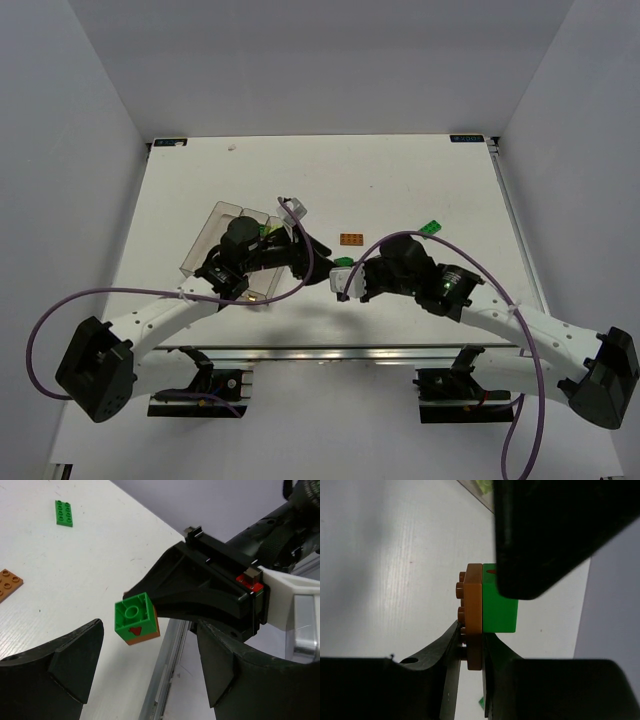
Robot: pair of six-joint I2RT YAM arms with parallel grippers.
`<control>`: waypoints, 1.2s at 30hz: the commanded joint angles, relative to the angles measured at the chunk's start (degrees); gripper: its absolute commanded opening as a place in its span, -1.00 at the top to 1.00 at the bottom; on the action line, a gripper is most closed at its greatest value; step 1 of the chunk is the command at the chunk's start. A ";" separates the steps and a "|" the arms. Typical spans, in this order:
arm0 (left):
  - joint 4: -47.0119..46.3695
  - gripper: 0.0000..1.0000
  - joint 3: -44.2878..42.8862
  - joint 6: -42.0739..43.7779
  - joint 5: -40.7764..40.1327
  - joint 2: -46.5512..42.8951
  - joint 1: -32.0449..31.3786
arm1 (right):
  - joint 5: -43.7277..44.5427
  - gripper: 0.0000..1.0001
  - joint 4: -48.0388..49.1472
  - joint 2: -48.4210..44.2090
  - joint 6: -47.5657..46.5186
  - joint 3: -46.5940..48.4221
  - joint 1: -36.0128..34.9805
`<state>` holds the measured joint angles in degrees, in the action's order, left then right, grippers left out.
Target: Sort the legos into containers by color
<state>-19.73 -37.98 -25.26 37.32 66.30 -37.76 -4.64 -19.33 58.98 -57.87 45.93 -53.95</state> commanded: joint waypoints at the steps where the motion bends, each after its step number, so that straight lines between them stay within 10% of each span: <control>1: 1.62 -0.69 -1.66 1.35 -0.93 0.75 -0.47 | 6.84 0.93 5.62 -0.62 0.47 -0.67 -1.41; 36: 1.18 -0.35 -2.63 0.29 2.23 4.01 -0.47 | 7.55 0.93 11.69 -2.82 -0.05 -4.89 -5.64</control>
<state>-18.02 -38.41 -25.19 38.06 70.43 -38.00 3.05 -10.55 56.82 -57.89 41.39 -59.18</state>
